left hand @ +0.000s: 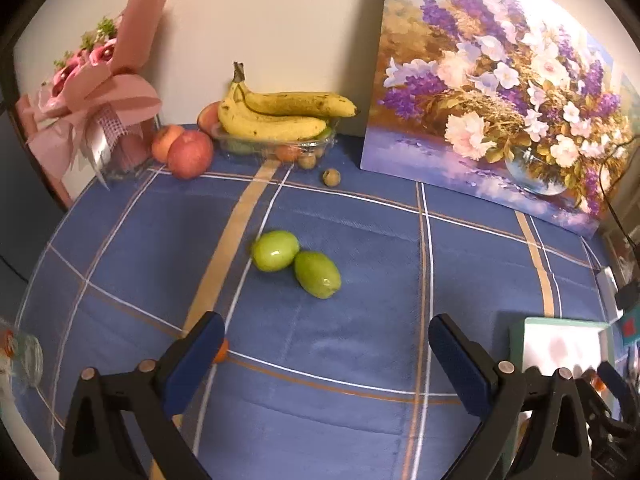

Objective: Organize fruits
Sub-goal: 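Move both open tools back toward the orange and green fruits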

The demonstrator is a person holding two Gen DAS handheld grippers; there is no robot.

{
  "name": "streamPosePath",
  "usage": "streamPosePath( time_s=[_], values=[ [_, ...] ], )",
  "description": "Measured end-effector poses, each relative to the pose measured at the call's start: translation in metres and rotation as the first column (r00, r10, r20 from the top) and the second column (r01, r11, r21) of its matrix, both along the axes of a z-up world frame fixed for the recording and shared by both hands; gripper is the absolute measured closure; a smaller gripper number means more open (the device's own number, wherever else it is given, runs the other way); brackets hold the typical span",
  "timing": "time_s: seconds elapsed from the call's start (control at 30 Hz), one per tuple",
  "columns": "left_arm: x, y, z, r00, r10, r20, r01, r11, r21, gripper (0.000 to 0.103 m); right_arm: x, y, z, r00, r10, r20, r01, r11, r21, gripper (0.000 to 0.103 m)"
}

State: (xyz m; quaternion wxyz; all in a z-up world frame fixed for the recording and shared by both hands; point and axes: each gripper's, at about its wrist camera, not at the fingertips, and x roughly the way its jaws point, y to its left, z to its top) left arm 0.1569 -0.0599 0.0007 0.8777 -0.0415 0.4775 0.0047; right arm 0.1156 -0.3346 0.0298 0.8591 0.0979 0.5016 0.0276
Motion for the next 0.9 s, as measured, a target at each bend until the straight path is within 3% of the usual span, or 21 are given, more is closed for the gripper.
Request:
streamPosePath(
  time_s=[0.27,0.47,0.7,0.77,0.9],
  values=[
    [0.0,0.038,-0.001,1.0,-0.004,-0.012,0.004,1.0,-0.014,0.0,0.009,0.033,-0.013,0.998,0.049,-0.044,-0.047,0.998,0.035,0.003],
    [-0.001,0.088,-0.005,0.995,0.102,-0.011,-0.102,0.994,-0.041,0.0,0.022,0.052,-0.02,0.996,0.055,-0.066,-0.048,0.993,0.106,0.003],
    [-0.006,0.141,-0.003,0.97,0.244,0.008,-0.24,0.96,-0.143,0.001,0.048,0.071,-0.02,0.995,0.063,-0.081,-0.042,0.971,0.237,0.004],
    [-0.006,0.145,-0.004,0.969,0.246,0.005,-0.241,0.957,-0.162,0.001,0.061,0.076,-0.016,0.995,0.072,-0.074,-0.049,0.96,0.277,0.005],
    [-0.003,0.147,-0.013,0.967,0.252,-0.025,-0.252,0.952,-0.173,0.004,0.087,0.089,-0.009,0.993,0.099,-0.072,-0.072,0.948,0.309,0.018]
  ],
)
